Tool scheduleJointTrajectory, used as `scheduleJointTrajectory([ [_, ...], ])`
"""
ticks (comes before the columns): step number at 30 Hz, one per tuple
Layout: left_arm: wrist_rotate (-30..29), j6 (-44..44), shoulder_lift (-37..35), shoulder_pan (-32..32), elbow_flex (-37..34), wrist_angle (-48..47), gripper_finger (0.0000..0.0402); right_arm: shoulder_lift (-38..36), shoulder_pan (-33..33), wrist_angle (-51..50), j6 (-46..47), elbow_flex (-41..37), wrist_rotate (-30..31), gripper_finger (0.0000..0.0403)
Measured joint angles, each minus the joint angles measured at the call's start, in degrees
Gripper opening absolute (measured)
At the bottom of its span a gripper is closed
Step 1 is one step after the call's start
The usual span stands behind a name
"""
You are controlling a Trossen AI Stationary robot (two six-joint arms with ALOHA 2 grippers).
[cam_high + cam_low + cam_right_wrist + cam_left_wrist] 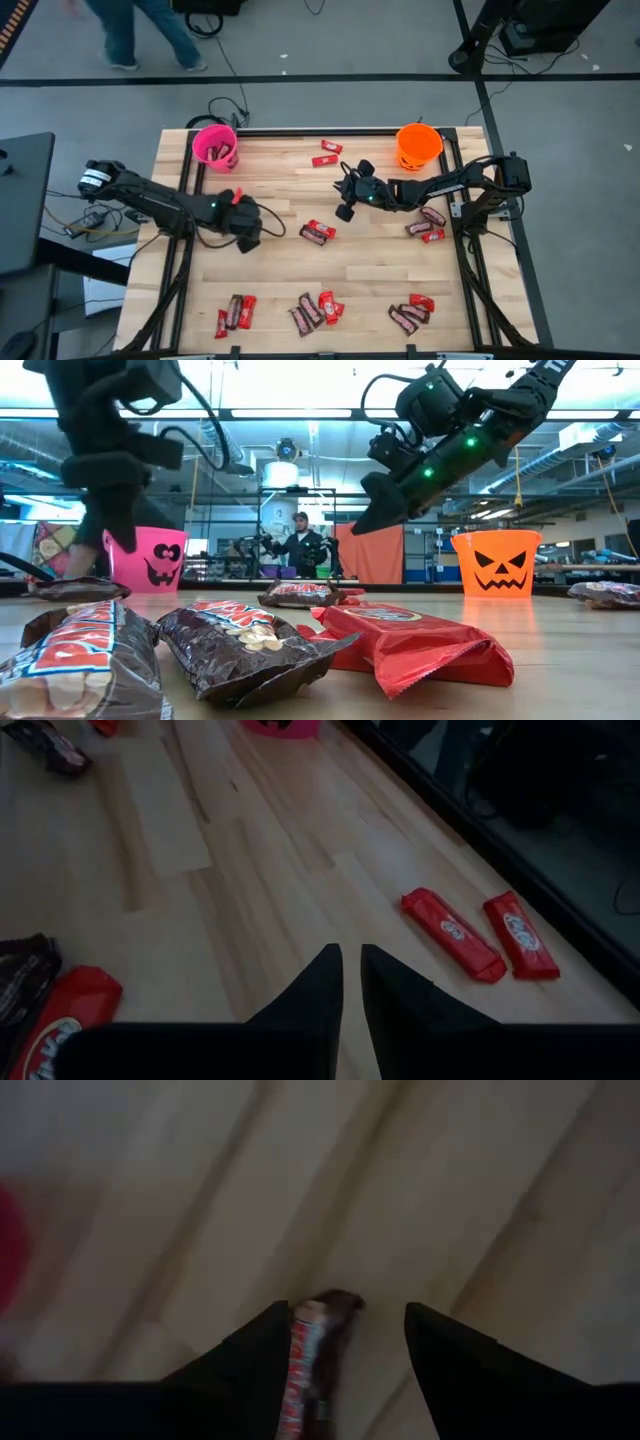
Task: Sort candy by brand, put in halloween buckets
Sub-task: Put the brown chocolate bar into the pink bucket
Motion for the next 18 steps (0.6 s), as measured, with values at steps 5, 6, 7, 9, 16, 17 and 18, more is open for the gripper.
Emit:
scheduleJointTrajectory([
  [5,-0.85,-0.06,0.0,1.71,-0.73,-0.5,0.0204,0.0,-0.03,-1.77,0.84,0.0,0.0,0.0055],
  [6,0.09,-0.08,0.0,2.08,-1.26,-0.44,0.0208,0.0,-0.04,-2.18,0.87,0.0,0.0,0.0055],
  [7,0.91,-0.18,0.0,2.38,-1.81,-0.37,0.0212,0.0,-0.02,-2.65,0.89,0.0,0.0,0.0055],
  [9,3.0,-0.57,0.0,3.08,-2.68,-0.34,0.0226,0.0,-0.02,-3.26,0.9,0.0,0.0,0.0055],
  [16,10.27,-1.39,0.0,5.44,-7.26,2.88,0.0311,0.0,-0.02,-3.24,0.91,0.0,0.0,0.0055],
  [17,10.92,-0.84,0.0,5.66,-8.01,3.2,0.0323,0.0,-0.02,-3.24,0.99,0.0,-0.01,0.0055],
  [18,11.34,-0.32,0.0,5.83,-8.73,3.42,0.0333,0.0,-0.02,-3.27,1.05,0.0,0.0,0.0055],
])
